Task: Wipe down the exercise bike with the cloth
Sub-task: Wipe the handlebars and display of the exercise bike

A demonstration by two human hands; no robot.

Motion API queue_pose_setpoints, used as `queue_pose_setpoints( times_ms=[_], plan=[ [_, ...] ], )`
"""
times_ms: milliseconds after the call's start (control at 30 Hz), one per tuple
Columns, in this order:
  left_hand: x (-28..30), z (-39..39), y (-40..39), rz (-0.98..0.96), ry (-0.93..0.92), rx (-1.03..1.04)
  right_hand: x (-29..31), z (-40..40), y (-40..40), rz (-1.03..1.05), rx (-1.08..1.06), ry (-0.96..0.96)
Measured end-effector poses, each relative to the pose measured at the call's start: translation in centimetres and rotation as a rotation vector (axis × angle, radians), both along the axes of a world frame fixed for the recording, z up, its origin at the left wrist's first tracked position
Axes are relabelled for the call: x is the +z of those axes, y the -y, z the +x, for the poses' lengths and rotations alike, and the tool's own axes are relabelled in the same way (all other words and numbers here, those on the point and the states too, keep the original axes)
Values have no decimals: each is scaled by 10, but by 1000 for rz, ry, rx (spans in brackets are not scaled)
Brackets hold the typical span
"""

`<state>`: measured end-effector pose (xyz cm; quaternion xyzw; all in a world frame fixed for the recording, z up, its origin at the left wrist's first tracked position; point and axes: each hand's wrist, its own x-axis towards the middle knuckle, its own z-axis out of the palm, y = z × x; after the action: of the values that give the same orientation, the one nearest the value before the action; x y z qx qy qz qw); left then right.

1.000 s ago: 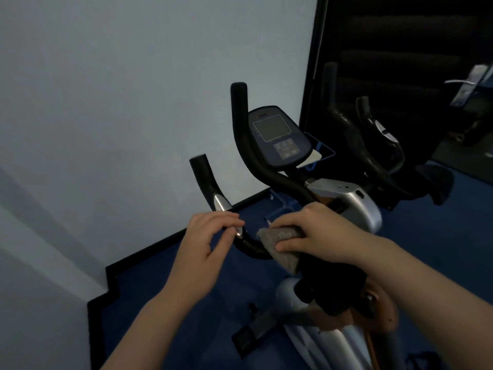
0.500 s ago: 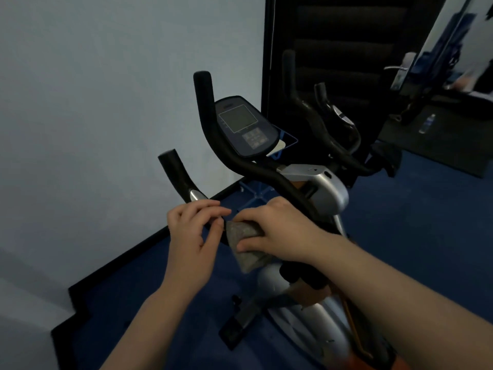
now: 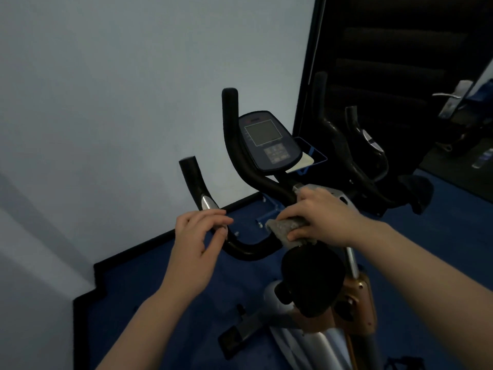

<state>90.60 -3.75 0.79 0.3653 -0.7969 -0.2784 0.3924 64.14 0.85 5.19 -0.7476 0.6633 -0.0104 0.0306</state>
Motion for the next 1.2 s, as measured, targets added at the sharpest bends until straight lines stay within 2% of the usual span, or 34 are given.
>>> queue_pose_setpoints(
  times_ms=[167,300,433,700,933,1200],
  plan=[
    [-4,-4,-12,-17,7,104,-6,9,4,54,39,165],
    [-5,-6,-19,8,-2,124,-3,7,5,23,48,137],
    [-6,-11,-23,12,-40,181,-15,52,10,-5,130,329],
    [-12,-8,-30,112,-151,153,-22,75,2,-160,125,304],
    [-4,-1,-3,70,-301,209,-29,94,-12,-218,-57,337],
    [15,27,49,-55,-243,144,-22,142,-7,-233,-299,191]
  ],
)
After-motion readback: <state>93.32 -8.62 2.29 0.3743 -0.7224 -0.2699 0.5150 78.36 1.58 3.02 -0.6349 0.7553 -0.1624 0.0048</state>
